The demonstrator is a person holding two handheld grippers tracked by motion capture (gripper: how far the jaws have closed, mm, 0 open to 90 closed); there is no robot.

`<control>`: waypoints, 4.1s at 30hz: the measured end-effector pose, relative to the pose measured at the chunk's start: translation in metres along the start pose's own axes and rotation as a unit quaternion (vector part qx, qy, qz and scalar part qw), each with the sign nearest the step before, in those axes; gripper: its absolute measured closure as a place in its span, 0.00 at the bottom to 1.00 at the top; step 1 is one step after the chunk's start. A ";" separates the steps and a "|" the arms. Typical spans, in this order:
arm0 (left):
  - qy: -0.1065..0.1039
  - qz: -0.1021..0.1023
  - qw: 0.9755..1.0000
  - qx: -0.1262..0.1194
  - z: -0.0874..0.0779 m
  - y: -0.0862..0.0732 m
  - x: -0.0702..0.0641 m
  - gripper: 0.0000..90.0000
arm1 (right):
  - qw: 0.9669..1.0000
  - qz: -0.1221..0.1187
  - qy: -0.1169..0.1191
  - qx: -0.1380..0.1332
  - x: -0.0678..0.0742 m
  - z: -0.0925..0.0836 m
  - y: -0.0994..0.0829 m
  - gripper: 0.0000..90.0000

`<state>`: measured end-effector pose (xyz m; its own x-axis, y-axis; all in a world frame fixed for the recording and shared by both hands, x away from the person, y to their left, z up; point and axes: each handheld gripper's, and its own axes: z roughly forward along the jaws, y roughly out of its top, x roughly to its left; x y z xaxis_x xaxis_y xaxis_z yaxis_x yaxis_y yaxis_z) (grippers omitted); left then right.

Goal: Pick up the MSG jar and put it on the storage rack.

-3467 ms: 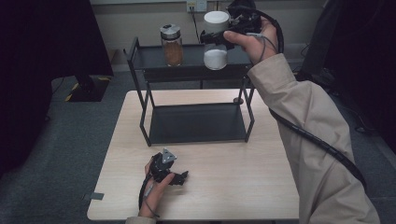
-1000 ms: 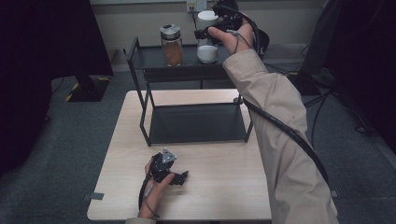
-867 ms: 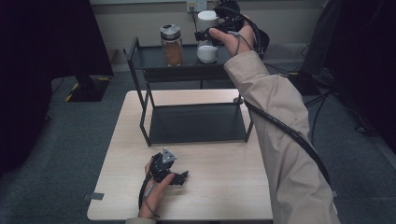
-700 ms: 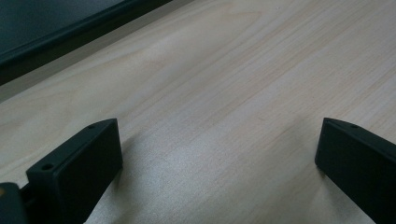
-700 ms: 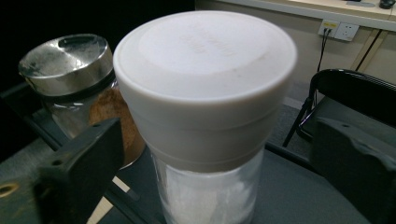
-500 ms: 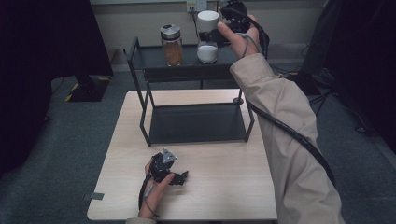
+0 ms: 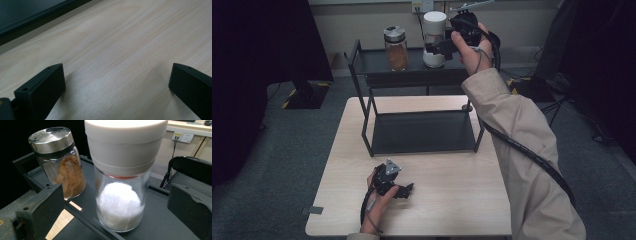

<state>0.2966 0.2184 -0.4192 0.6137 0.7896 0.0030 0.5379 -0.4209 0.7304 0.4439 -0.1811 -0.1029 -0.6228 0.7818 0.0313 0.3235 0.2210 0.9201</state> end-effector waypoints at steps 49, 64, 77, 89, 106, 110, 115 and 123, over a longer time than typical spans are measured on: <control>0.000 0.001 1.000 0.000 0.000 0.000 0.000 0.00 | 0.999 -0.011 0.038 -0.011 0.008 -0.020 -0.070 0.01; 0.000 0.001 1.000 0.000 0.000 0.000 0.000 0.00 | 0.998 -0.017 0.064 0.001 0.019 -0.016 -0.112 0.01; 0.000 0.001 1.000 -0.001 0.000 0.000 0.000 0.00 | 0.997 -0.002 0.076 0.009 0.015 -0.011 -0.149 0.01; 0.001 -0.002 1.000 -0.002 0.001 -0.001 0.000 0.00 | 0.996 0.006 0.086 0.021 0.015 -0.008 -0.177 0.01; 0.001 -0.003 1.000 -0.003 0.001 -0.001 0.000 0.00 | 0.994 0.008 0.096 0.042 0.007 0.001 -0.221 0.01; 0.001 -0.003 1.000 -0.003 0.001 -0.001 0.000 0.00 | 0.994 0.011 0.097 0.044 0.003 -0.001 -0.231 0.01; 0.001 -0.003 1.000 -0.003 0.001 -0.001 0.000 0.00 | 0.994 0.017 0.101 0.049 -0.002 -0.003 -0.244 0.01; 0.001 -0.003 1.000 -0.003 0.001 -0.001 0.000 0.00 | 0.993 0.018 0.104 0.058 -0.008 -0.008 -0.263 0.01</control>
<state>0.2964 0.2182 -0.4204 0.6092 0.7930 0.0003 0.5382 -0.4137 0.7342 0.3580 -0.2503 -0.3423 -0.7389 0.6561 0.1534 0.4198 0.2701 0.8665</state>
